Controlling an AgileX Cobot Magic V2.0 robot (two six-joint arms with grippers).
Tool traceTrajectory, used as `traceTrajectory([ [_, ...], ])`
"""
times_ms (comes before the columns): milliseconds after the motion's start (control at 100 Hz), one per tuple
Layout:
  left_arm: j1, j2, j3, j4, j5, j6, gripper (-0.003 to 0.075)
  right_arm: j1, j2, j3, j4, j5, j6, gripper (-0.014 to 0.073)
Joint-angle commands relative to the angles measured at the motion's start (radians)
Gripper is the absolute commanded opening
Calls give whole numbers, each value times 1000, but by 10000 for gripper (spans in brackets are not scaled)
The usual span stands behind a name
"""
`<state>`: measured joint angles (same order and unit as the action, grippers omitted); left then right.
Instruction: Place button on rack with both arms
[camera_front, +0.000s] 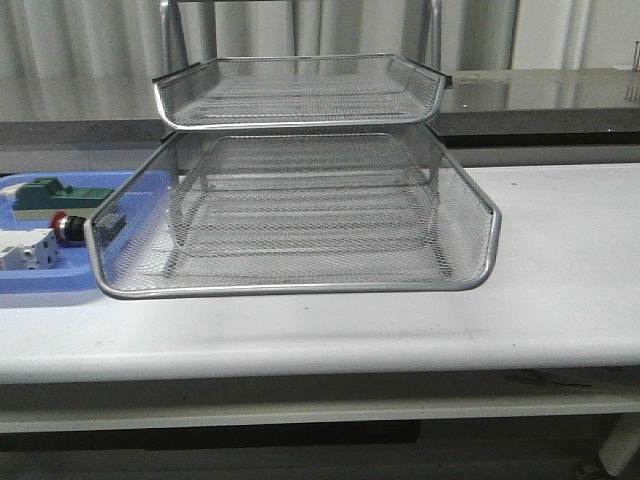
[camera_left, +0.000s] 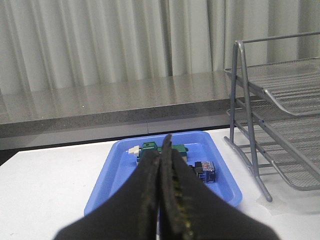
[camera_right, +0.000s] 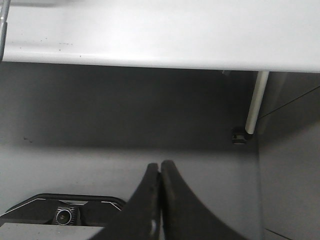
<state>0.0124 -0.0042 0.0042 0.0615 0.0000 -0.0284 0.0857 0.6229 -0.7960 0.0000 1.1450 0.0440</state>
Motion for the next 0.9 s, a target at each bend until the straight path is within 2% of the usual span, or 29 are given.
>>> traceTrajectory([
  [0, -1, -32, 34, 1, -82, -14, -20, -4, 0, -33, 0, -37, 1, -67],
  [640, -1, -32, 34, 1, -84, -14, -20, -4, 0, -33, 0, -32, 1, -67],
  [890, -1, -32, 12, -1, -148, -14, -20, -4, 0, -33, 0, -32, 1, -67],
])
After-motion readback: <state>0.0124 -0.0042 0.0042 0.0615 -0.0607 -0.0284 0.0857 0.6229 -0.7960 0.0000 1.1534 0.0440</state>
